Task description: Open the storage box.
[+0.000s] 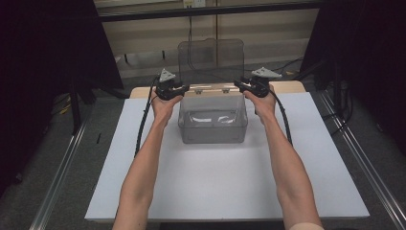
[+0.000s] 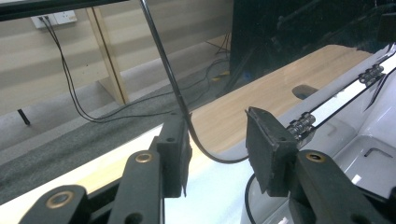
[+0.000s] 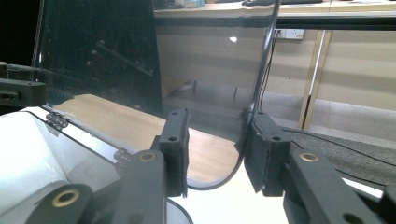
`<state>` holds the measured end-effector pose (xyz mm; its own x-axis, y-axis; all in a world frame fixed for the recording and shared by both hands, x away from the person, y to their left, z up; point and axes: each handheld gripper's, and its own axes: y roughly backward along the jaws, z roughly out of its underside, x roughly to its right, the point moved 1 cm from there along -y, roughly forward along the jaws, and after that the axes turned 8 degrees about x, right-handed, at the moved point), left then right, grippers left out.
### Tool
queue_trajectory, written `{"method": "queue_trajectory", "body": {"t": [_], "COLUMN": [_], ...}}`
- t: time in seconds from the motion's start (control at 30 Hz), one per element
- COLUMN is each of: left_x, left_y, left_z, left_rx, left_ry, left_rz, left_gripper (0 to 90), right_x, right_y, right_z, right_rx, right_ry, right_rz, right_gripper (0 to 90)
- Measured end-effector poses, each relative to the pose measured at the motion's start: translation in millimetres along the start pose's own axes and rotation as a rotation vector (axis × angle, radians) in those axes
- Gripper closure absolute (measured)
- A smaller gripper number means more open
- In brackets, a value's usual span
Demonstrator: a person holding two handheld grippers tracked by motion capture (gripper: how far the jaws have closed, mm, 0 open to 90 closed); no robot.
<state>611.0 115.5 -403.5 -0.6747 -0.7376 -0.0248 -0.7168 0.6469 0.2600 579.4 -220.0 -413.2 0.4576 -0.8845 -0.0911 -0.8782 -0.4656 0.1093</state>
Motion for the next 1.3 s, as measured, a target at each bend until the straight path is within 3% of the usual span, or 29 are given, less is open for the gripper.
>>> {"method": "queue_trajectory", "body": {"t": [0.37,0.93,1.07,1.13,1.17,1.2,1.23,1.27,1.3], "left_x": [-2.6,-5.7,-5.1,-4.2,-2.3,-0.8,-0.9,-1.6,-3.0], "left_y": [-0.7,-3.1,-4.1,-5.1,-6.7,-8.6,-8.4,-9.3,-9.0], "left_z": [2.1,4.3,3.5,3.7,4.5,5.4,4.7,6.2,7.3], "left_rx": [0.006,-0.003,-0.009,-0.021,-0.019,-0.008,-0.020,-0.024,-0.023], "left_ry": [0.023,0.066,0.040,0.029,0.042,0.039,0.038,0.058,0.084], "left_rz": [0.004,-0.015,-0.023,-0.010,0.012,0.018,0.008,-0.009,0.001], "left_gripper": [57.5,53.7,53.1,54.6,57.5,57.5,59.4,55.8,54.8], "right_x": [0.5,4.0,6.0,7.5,8.0,6.2,2.2,-0.7,-0.8], "right_y": [-4.1,-6.7,-7.6,-7.1,-6.9,-7.6,-9.0,-9.9,-10.0], "right_z": [0.1,2.7,6.7,9.5,9.3,7.9,5.7,3.6,2.4], "right_rx": [-0.020,-0.052,-0.072,-0.063,-0.055,-0.045,-0.048,-0.055,-0.055], "right_ry": [-0.010,-0.060,-0.088,-0.082,-0.097,-0.102,-0.062,-0.041,-0.035], "right_rz": [0.001,0.020,0.024,0.041,0.029,-0.012,-0.001,0.013,0.024], "right_gripper": [56.2,57.7,53.4,56.6,60.2,62.6,65.8,64.8,62.4]}}
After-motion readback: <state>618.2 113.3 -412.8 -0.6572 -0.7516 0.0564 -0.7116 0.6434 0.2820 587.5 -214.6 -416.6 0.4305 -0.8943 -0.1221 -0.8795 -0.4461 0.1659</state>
